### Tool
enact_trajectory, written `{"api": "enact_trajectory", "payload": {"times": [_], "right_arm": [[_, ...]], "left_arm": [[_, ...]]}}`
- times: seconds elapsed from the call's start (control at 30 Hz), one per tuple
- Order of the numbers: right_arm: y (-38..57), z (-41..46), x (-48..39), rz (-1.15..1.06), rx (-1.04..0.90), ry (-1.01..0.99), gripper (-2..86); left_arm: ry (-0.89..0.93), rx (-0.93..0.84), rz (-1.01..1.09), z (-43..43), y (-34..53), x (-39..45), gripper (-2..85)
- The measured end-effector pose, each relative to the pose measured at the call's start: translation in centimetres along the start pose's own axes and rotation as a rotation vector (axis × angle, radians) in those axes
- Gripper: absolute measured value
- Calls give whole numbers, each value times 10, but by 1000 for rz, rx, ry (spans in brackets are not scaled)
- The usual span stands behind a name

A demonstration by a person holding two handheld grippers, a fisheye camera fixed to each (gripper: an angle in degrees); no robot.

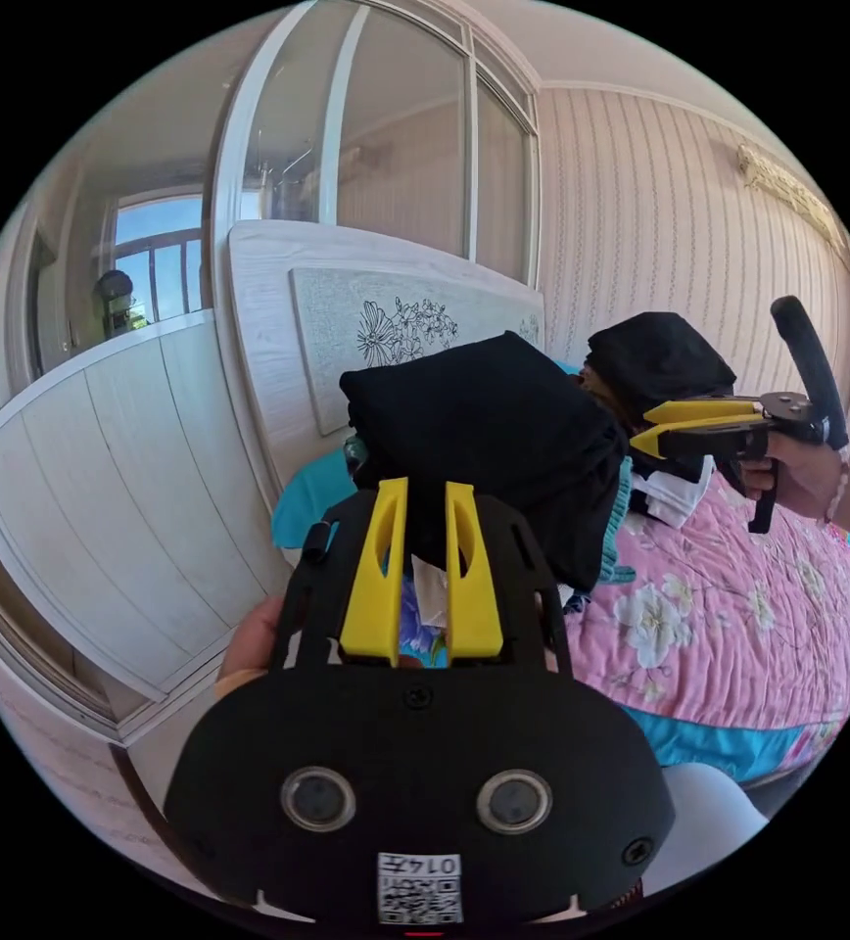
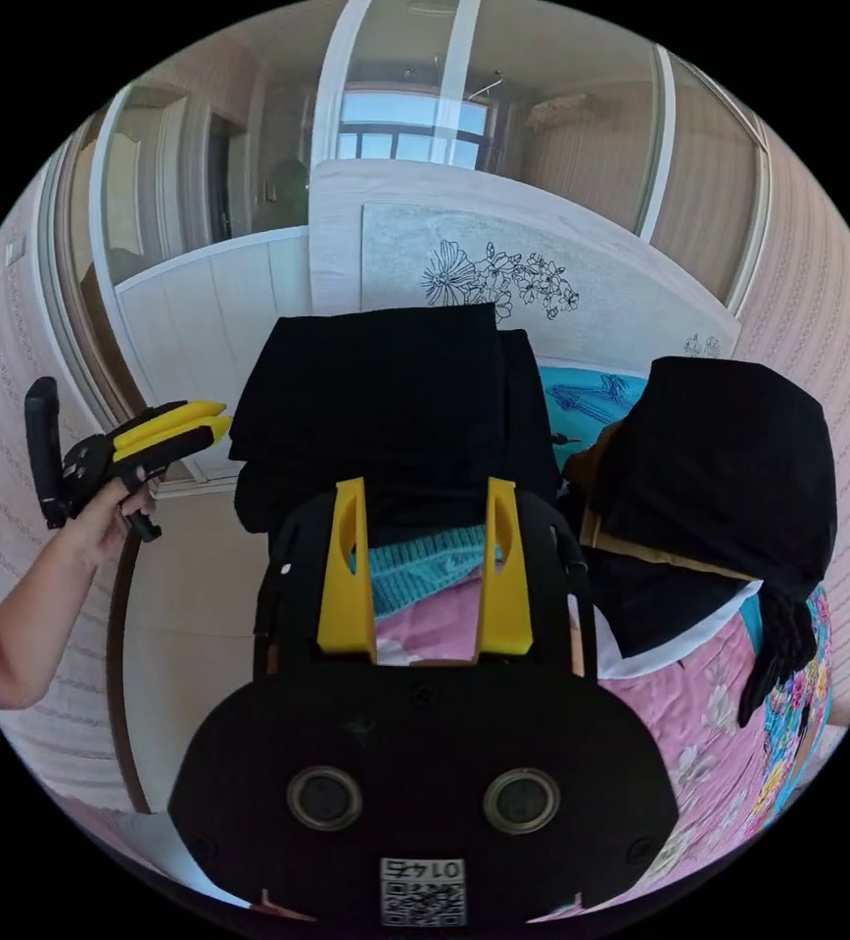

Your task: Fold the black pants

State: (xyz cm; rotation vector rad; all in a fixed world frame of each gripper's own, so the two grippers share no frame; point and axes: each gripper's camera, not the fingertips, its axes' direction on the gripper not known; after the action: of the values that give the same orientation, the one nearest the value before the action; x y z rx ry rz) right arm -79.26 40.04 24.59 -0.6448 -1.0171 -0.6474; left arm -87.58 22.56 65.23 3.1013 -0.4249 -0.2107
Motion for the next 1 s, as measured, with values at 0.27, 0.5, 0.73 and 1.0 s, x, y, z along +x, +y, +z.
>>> {"api": "enact_trajectory", "payload": {"times": [0.27,0.5,0.73,1.0], "right_arm": [[-20,81,15,87,-17,-2,171],[-9,90,28,68,-15,-2,78],[0,68,54,84,-7,-88,-8],[15,31,73,36,24,-146,-10]], "left_arm": [[-13,32,4,21,-10,-32,65],[-38,-19,-100,31,-16,-60,68],[39,-53,-102,44,-31,-79,6],[98,-24,-183,40,-38,-101,13]]}}
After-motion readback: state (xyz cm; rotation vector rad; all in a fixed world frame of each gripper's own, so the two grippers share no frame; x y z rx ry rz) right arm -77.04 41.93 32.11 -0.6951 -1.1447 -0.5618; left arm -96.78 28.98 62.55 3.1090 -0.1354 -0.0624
